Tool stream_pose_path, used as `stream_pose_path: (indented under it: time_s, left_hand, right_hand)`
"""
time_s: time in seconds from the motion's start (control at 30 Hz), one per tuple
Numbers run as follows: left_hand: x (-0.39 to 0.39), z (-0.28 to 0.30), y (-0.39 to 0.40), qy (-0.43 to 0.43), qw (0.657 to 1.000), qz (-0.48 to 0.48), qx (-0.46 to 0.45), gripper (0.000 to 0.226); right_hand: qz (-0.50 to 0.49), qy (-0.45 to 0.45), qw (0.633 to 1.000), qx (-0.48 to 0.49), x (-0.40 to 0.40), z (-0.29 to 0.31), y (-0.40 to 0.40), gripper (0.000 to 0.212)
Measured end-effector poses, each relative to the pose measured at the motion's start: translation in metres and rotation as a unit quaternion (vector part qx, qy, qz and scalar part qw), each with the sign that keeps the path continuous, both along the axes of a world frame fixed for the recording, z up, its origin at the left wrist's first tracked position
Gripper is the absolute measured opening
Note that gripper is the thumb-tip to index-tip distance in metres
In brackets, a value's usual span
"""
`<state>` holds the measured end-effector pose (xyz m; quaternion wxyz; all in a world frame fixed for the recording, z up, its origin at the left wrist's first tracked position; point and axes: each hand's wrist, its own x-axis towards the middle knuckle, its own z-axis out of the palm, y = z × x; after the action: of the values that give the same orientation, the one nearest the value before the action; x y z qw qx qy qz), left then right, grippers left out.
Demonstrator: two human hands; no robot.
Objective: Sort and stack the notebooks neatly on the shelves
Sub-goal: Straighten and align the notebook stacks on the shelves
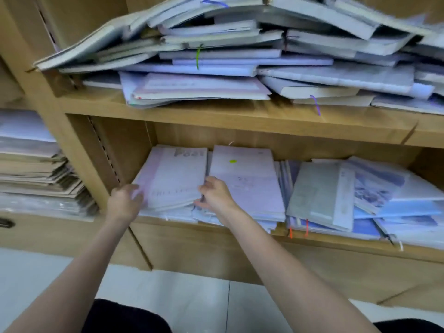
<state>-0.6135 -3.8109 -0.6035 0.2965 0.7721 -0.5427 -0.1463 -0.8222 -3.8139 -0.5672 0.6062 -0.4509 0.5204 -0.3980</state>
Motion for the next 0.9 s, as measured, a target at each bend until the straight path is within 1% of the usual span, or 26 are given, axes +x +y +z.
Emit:
stream_pose_path:
  time_s: [0.07,0.13,0.27,0.37,0.4,0.43,0.5,0.53,0.57,0.6,0.63,0.67,0.7,0.73,0.77,0.83,0.87,0.9]
  left_hand:
    - [-0.006,-0.012,0.001,-0.041,0.999,-0.012,0.019,0.025]
    - [-0.021,-0.013,0.003,-0.064,0.997,-0.038,-0.006,0.026]
    - [-0.065,0.004,0.004,-0.061,0.993,-0.094,-0.044,0.029]
    - [-0.115,0.012,0.005,-0.039,0.983,-0.163,-0.072,0.033]
    - [-0.133,0.013,0.006,-0.027,0.979,-0.188,-0.075,0.034]
    - [-0.152,0.015,0.007,-0.015,0.975,-0.211,-0.072,0.035]
    - [-0.187,0.016,0.009,-0.008,0.965,-0.257,-0.061,0.034]
    - [-0.203,0.016,0.01,-0.016,0.959,-0.279,-0.054,0.034]
    - [-0.217,0.015,0.011,-0.026,0.953,-0.299,-0.048,0.034]
    - [-0.227,0.014,0.012,-0.034,0.948,-0.314,-0.041,0.034]
    - [-0.238,0.013,0.013,-0.04,0.943,-0.329,-0.03,0.035]
    - [-0.247,0.013,0.014,-0.043,0.939,-0.341,-0.015,0.036]
    - [-0.253,0.014,0.014,-0.048,0.935,-0.352,0.005,0.037]
    - [-0.26,0.015,0.015,-0.056,0.93,-0.362,0.028,0.039]
    - [-0.265,0.016,0.016,-0.067,0.927,-0.366,0.051,0.041]
    - [-0.27,0.018,0.016,-0.085,0.924,-0.366,0.075,0.043]
    - [-0.271,0.019,0.016,-0.081,0.925,-0.365,0.074,0.044]
    - [-0.273,0.019,0.016,-0.072,0.926,-0.365,0.07,0.044]
  right_hand:
    - [-0.003,0.031,0.999,-0.008,-0.006,-0.005,-0.003,0.033]
    - [-0.032,0.044,0.998,-0.027,-0.023,-0.003,-0.005,0.027]
    - [-0.078,0.079,0.991,-0.07,-0.086,0.008,-0.005,0.021]
    - [-0.164,0.117,0.977,-0.074,-0.149,0.008,0.004,0.021]
    - [-0.196,0.156,0.964,-0.084,-0.172,0.006,0.007,0.021]
    - [-0.22,0.22,0.945,-0.098,-0.195,0.003,0.012,0.02]
    - [-0.251,0.367,0.891,-0.092,-0.236,-0.003,0.027,0.021]
    - [-0.269,0.42,0.863,-0.076,-0.252,-0.006,0.035,0.026]
    - [-0.279,0.454,0.844,-0.059,-0.265,-0.012,0.042,0.036]
    - [-0.278,0.458,0.844,-0.03,-0.27,-0.018,0.047,0.046]
    - [-0.279,0.431,0.858,0.003,-0.273,-0.024,0.051,0.055]
    - [-0.283,0.365,0.886,0.038,-0.27,-0.029,0.053,0.058]
    - [-0.296,0.28,0.912,0.056,-0.266,-0.033,0.052,0.056]
    - [-0.314,0.197,0.927,0.062,-0.262,-0.037,0.051,0.05]
    - [-0.327,0.135,0.934,0.058,-0.26,-0.038,0.047,0.039]
    - [-0.299,0.098,0.948,0.041,-0.259,-0.034,0.044,0.014]
    - [-0.283,0.09,0.954,0.026,-0.261,-0.031,0.045,0.007]
    - [-0.276,0.092,0.957,0.012,-0.265,-0.027,0.046,0.007]
